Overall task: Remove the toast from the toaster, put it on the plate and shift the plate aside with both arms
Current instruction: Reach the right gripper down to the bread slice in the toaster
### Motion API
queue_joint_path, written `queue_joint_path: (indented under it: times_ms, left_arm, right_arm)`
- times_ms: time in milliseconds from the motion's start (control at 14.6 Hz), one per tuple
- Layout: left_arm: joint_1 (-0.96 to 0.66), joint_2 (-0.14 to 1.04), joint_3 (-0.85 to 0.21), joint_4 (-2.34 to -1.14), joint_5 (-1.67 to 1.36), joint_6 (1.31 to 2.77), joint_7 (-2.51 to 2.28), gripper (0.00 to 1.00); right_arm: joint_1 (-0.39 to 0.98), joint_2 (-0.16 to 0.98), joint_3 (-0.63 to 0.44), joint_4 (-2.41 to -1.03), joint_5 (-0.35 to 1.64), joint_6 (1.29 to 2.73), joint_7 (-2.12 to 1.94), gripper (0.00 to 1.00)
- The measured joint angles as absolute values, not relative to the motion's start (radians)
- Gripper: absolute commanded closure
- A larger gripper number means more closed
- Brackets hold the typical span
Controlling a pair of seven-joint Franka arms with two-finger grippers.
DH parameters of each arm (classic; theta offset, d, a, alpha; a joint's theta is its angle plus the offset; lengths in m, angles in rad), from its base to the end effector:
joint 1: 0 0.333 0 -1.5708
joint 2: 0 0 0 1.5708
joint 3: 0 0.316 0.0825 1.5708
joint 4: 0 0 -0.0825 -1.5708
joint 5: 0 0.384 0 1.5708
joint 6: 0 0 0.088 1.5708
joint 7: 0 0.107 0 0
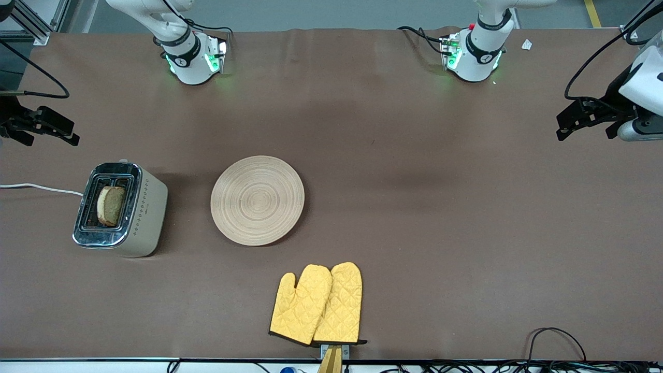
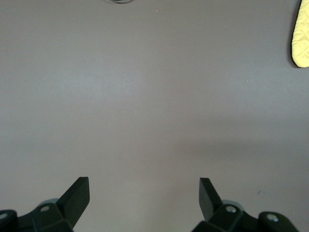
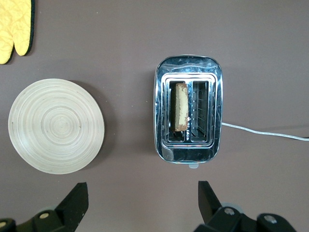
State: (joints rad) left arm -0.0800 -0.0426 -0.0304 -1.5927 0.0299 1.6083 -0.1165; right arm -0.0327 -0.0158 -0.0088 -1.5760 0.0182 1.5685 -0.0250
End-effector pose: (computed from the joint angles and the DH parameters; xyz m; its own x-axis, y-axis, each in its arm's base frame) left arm 0.5422 -0.0574 0.6410 0.9981 0.0051 0.0614 0.0066 -0.9997 -0.0242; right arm 0.5491 -0.0209 0.6306 0.9998 -0.0165 0.0088 -0.0163 -0.9997 -0.0181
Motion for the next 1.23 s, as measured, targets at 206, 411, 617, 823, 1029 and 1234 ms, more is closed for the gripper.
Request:
queue_joint_path:
  times_ms: [206,411,617,823,1029,1234]
  left_arm:
    - [-0.080,-0.042,-0.030,-1.593,0.030,1.608,-0.116,0.00]
    - [-0.081,-0.040,-0.030,-1.590,0.030,1.609,-0.116,0.00]
    - [-0.086,-0.026,-0.032,-1.569,0.040,1.609,-0.116,0.00]
    - [-0.088,-0.012,-0.033,-1.561,0.041,1.609,-0.116,0.00]
    - [-0.089,-0.009,-0.034,-1.557,0.041,1.609,-0.116,0.00]
    - [-0.088,-0.008,-0.034,-1.555,0.041,1.609,-0.115,0.00]
  right_arm:
    - [-0.021,-0.016,-0.028,-1.576,0.018,1.568,-0.025,0.00]
    - [0.018,-0.016,-0.090,-1.574,0.018,1.568,-0.025,0.00]
    - [0.018,-0.016,-0.102,-1.569,0.018,1.570,-0.034,0.00]
    - [0.018,0.025,-0.106,-1.578,0.016,1.606,-0.038,0.00]
    - [0.011,0.163,-0.117,-1.595,0.014,1.732,-0.039,0.00]
    - [0.001,0.321,-0.130,-1.595,0.014,1.839,-0.045,0.00]
